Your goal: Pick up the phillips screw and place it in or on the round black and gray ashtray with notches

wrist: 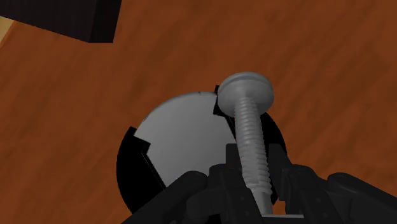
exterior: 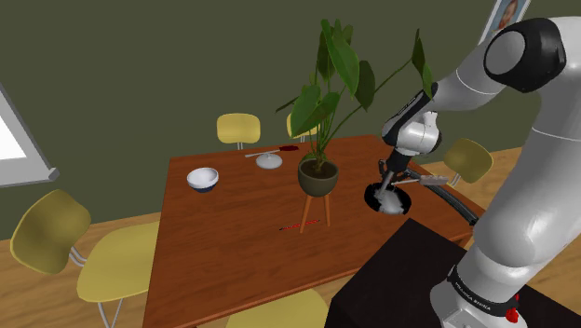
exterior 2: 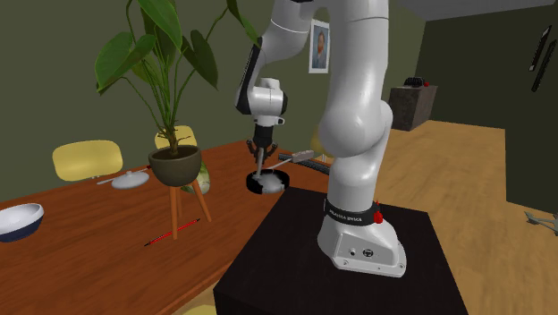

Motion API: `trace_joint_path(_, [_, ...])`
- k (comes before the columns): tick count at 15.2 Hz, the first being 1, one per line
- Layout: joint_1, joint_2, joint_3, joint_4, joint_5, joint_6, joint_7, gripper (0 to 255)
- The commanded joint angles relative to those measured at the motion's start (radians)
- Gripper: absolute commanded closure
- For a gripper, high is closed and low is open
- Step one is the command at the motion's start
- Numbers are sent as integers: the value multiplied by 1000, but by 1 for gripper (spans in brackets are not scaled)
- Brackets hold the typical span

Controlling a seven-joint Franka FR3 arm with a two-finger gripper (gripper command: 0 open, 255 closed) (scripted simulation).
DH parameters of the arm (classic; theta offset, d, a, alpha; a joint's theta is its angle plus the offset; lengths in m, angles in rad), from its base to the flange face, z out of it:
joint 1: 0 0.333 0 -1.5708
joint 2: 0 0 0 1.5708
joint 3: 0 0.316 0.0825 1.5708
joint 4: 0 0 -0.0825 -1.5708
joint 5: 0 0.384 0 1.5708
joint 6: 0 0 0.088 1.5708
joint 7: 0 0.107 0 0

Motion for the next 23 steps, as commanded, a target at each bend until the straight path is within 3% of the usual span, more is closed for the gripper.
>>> trace_joint_path(1, [-33, 40, -11, 63, 17, -35, -53, 255])
trace_joint_path(6, [-110, 138, -24, 214, 49, -114, -147, 255])
trace_joint_path(20, [-185, 322, 81, 247, 219, 19, -286, 255])
trace_joint_path(23, [-186, 322, 82, 247, 218, 19, -286, 255])
